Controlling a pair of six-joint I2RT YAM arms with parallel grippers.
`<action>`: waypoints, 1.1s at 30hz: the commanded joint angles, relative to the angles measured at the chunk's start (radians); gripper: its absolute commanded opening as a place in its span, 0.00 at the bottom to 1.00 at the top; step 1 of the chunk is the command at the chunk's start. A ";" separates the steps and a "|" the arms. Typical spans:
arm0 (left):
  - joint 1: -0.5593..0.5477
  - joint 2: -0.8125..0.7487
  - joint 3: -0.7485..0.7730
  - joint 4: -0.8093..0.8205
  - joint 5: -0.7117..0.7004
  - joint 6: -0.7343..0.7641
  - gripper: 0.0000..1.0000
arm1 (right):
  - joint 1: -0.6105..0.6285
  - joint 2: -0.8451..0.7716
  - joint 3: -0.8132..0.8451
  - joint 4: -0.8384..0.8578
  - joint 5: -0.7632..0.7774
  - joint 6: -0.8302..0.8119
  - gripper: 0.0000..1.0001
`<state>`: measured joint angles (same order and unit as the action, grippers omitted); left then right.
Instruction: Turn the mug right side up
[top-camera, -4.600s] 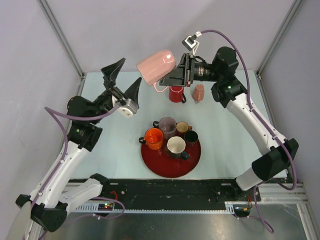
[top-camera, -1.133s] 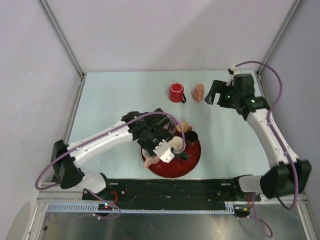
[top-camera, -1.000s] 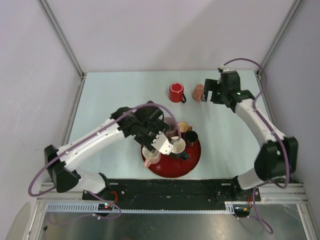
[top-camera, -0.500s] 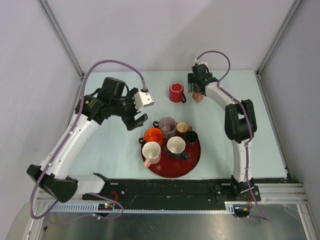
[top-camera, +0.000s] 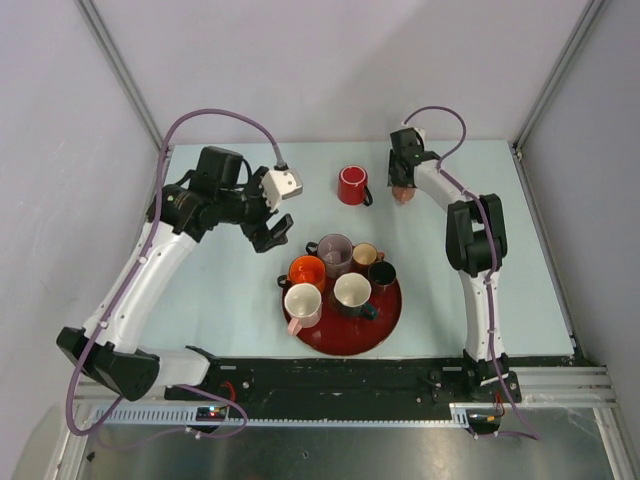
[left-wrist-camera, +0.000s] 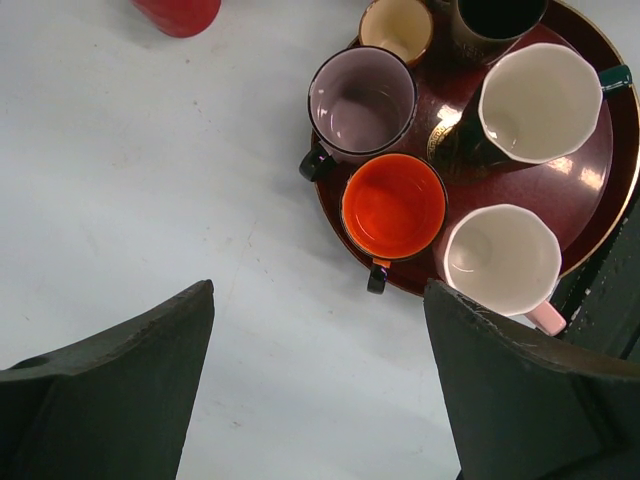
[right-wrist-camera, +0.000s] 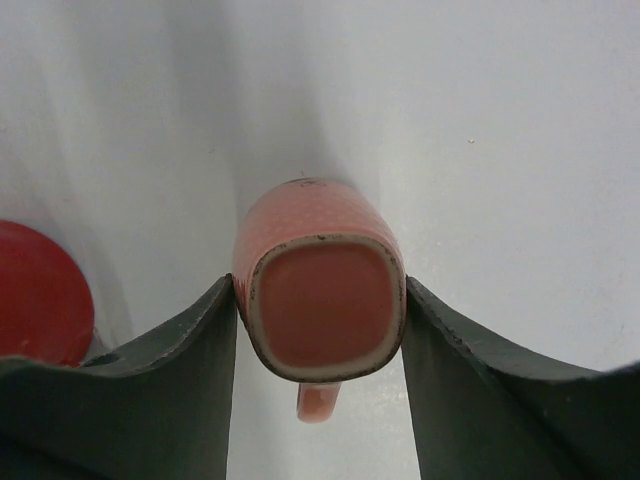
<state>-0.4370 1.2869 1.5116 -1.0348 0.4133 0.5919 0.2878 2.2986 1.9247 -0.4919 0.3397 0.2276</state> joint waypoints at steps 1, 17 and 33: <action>0.022 0.019 0.056 0.023 0.047 -0.005 0.89 | -0.015 0.000 0.019 -0.050 -0.019 0.013 0.47; 0.039 0.000 0.050 0.023 0.082 0.188 0.88 | -0.109 -0.349 -0.135 0.066 -0.366 0.053 0.00; -0.006 -0.235 -0.250 1.054 0.150 0.655 0.91 | -0.050 -0.832 -0.338 0.616 -1.314 0.633 0.00</action>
<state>-0.4145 1.1145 1.3579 -0.4561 0.5190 1.1477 0.1692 1.5406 1.6062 -0.1925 -0.7292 0.6132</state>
